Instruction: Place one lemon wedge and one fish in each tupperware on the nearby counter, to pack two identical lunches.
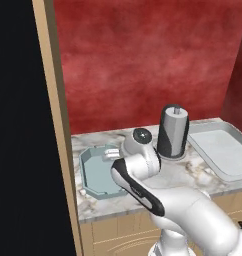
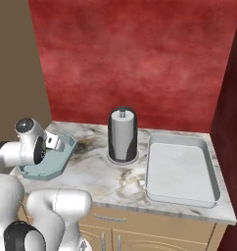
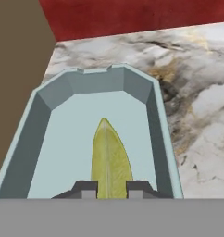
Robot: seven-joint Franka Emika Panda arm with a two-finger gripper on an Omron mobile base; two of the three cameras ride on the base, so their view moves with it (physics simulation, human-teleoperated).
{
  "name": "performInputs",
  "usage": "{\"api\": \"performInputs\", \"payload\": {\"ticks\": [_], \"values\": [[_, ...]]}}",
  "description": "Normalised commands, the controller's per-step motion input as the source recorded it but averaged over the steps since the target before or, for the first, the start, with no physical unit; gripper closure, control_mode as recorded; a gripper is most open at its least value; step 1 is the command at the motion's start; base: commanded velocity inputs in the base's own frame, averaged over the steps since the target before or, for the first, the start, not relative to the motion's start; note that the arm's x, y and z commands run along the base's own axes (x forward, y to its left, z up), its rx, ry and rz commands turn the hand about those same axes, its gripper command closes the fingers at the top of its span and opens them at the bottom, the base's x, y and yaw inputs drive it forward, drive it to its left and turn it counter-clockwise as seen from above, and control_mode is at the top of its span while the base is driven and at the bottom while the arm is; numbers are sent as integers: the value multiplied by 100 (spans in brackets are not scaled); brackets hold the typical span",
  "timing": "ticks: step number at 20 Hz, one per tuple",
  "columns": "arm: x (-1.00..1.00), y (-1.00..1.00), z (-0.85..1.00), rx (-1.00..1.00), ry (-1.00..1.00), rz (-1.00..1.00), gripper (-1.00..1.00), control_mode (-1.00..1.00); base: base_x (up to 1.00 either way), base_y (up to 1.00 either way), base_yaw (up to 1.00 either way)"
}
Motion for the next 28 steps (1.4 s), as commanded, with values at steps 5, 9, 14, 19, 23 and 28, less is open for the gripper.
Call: {"api": "performInputs", "payload": {"ticks": [5, 9, 14, 19, 23, 28], "values": [[17, 0, -11, -1, 6, 0, 100, -100, 0, 0, 0], [23, 0, -24, -1, 2, 0, 100, -100, 0, 0, 0], [23, 3, -31, -2, 3, 0, 100, -100, 0, 0, 0], [8, 1, -29, -2, 2, 0, 100, -100, 0, 0, 0], [0, 2, -17, -1, 2, 0, 100, -100, 0, 0, 0], [0, 1, -10, 0, 0, 0, 100, -100, 0, 0, 0]]}}
